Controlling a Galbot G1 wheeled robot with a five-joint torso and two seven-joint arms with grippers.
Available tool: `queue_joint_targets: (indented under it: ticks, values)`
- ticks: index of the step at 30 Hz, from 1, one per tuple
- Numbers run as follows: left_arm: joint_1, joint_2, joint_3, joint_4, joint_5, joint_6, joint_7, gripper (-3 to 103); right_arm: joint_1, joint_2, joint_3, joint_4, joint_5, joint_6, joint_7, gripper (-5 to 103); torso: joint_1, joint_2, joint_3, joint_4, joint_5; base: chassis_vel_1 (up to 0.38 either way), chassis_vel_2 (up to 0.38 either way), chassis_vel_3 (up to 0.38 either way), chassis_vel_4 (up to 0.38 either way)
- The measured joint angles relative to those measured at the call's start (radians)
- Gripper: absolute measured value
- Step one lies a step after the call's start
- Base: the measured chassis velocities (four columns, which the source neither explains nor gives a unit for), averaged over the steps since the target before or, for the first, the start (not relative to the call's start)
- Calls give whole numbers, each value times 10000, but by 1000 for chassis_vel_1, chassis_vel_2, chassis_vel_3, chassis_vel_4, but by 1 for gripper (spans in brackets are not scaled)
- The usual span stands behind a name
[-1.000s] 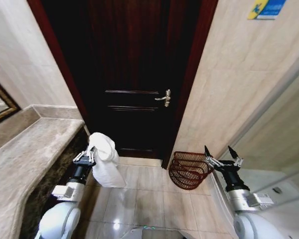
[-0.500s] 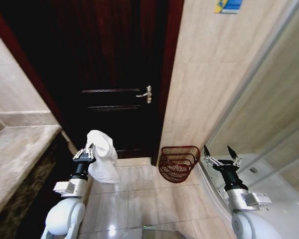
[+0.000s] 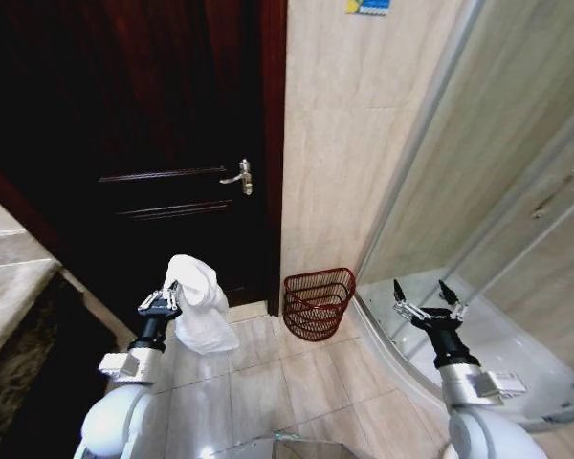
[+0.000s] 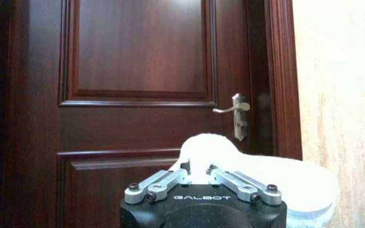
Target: Discard the used towel into the hamper.
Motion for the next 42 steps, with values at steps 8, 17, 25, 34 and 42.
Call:
queue_joint_targets:
  ticks: [8, 17, 25, 34, 42]
  values:
    - [57, 6, -2, 76, 32, -97, 23, 2, -7, 0, 3, 1, -10, -6, 0, 100, -163, -358, -198, -3, 0, 0, 0, 0, 0]
    - [87, 22, -18, 113, 65, -146, 32, 2, -44, 12, -13, -6, -17, -1, 1, 100, -347, -771, -426, -3, 0, 0, 0, 0, 0]
    - [144, -6, -14, 258, 166, -306, 22, 2, -72, 17, -38, -14, -56, -7, 12, 100, -514, -1136, -624, -3, 0, 0, 0, 0, 0]
    - [92, 22, 4, 297, 220, -344, 12, 2, -23, 26, -67, -30, -81, -21, 17, 100, -701, -1562, -862, -4, 0, 0, 0, 0, 0]
    - [1, 16, 80, 312, 269, -287, 13, 2, 13, 14, -68, -41, -94, -58, 23, 100, -848, -1907, -1059, -4, 0, 0, 0, 0, 0]
